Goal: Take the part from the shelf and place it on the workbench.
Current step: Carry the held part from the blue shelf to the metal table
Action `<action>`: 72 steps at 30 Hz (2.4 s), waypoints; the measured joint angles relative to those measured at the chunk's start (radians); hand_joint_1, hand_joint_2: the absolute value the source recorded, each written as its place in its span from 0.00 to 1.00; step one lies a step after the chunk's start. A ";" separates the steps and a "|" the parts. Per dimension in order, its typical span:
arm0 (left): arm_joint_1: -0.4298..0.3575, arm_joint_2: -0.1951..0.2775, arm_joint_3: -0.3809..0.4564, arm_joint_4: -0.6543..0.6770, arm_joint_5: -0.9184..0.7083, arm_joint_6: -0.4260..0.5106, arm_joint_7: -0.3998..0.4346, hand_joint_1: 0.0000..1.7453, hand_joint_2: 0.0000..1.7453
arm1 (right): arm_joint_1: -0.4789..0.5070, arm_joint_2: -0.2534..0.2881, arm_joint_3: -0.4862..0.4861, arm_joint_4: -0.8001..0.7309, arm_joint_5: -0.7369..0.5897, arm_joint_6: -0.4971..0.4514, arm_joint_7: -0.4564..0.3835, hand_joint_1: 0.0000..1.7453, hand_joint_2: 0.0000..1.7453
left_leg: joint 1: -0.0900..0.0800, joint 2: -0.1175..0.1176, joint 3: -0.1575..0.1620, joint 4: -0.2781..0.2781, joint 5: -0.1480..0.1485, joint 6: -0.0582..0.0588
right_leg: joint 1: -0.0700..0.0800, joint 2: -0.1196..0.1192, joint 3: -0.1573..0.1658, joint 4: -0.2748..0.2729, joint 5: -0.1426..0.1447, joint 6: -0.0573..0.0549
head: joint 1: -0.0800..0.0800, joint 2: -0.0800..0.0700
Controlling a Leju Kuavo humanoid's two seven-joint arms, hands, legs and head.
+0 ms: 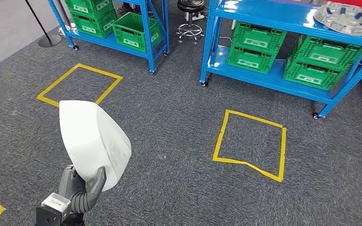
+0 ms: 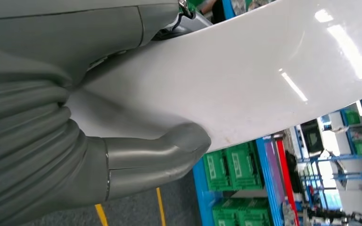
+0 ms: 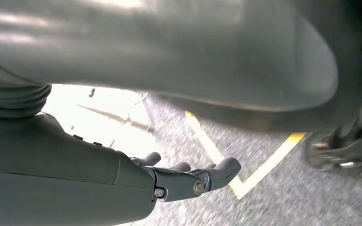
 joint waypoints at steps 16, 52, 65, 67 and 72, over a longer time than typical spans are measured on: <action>-0.044 -0.011 0.035 0.035 0.030 -0.055 -0.043 1.00 1.00 | 0.005 0.001 0.000 0.000 0.021 0.016 0.083 0.00 0.00 | 0.006 0.148 0.002 0.000 0.002 -0.041 | 0.000 -0.141 0.032 -0.049 0.001 -0.008 | -0.003 0.000; 0.017 0.015 0.073 -0.024 0.057 0.004 -0.068 1.00 1.00 | -0.012 0.020 0.018 0.000 0.018 0.026 0.010 0.00 0.00 | 0.006 0.105 0.024 -0.020 -0.004 -0.007 | 0.001 -0.120 -0.001 0.007 -0.022 0.017 | 0.011 0.000; 0.009 0.006 0.082 -0.025 0.038 -0.014 -0.074 1.00 1.00 | -0.013 0.028 0.008 0.000 0.009 0.024 -0.001 0.00 0.00 | 0.011 -0.032 -0.002 -0.010 0.009 -0.035 | 0.000 -0.003 -0.004 -0.036 0.024 -0.005 | 0.013 0.000; 0.007 0.005 0.083 -0.026 0.033 -0.016 -0.076 1.00 1.00 | -0.013 0.028 0.005 0.000 0.011 0.023 -0.008 0.00 0.00 | 0.010 0.001 -0.021 0.023 -0.013 -0.043 | -0.003 -0.026 0.003 -0.048 0.033 -0.022 | 0.011 0.000; 0.010 0.000 0.091 -0.032 0.021 -0.015 -0.075 1.00 1.00 | -0.010 0.029 0.003 0.000 0.022 0.025 -0.003 0.00 0.00 | 0.015 0.081 -0.129 0.260 -0.119 -0.058 | -0.001 -0.092 0.005 -0.053 0.034 -0.033 | 0.007 0.000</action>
